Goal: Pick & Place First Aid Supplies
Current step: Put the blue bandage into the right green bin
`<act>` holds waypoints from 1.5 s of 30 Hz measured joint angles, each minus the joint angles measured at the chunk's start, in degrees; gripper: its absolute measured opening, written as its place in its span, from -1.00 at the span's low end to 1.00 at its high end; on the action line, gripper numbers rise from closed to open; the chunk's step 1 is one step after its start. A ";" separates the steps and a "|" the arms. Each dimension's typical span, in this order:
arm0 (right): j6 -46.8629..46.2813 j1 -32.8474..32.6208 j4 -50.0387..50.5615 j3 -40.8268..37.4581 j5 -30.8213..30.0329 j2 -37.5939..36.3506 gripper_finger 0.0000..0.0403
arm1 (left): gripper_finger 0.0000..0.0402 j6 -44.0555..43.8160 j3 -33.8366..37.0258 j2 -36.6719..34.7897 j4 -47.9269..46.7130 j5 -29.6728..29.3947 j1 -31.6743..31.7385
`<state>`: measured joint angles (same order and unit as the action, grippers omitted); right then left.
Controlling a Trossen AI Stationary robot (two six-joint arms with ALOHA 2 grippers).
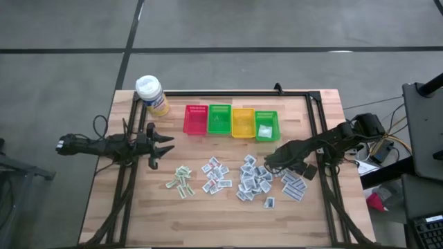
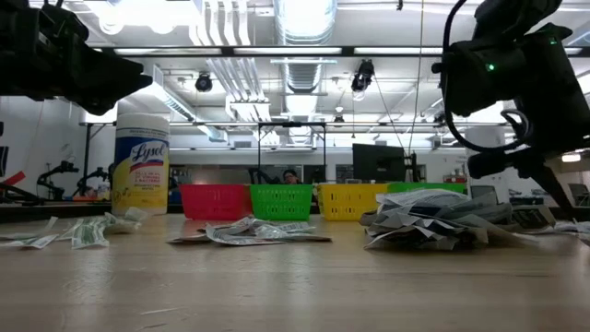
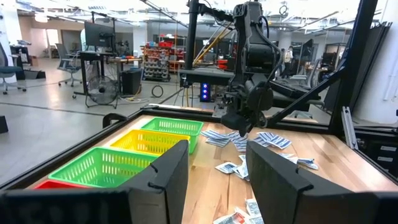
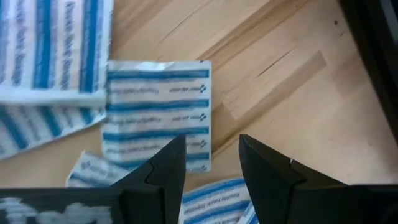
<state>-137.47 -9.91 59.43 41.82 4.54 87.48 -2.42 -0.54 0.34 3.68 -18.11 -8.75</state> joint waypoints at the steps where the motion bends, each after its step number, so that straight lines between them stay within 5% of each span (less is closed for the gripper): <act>1: -0.18 0.00 -0.01 -0.38 0.01 0.00 -0.26 | -0.21 0.00 0.02 0.00 0.00 0.02 0.02; 19: 1.07 0.04 -4.80 -3.45 -0.20 0.92 -0.28 | -0.21 0.04 0.02 0.00 -0.02 0.01 0.01; 45: 2.92 0.07 -7.77 -4.70 -1.71 0.67 -0.90 | -0.21 0.07 0.00 0.00 -0.04 0.02 0.01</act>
<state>-134.55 -9.85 51.66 37.13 2.83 88.15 -2.35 -0.54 0.34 3.64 -18.09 -8.75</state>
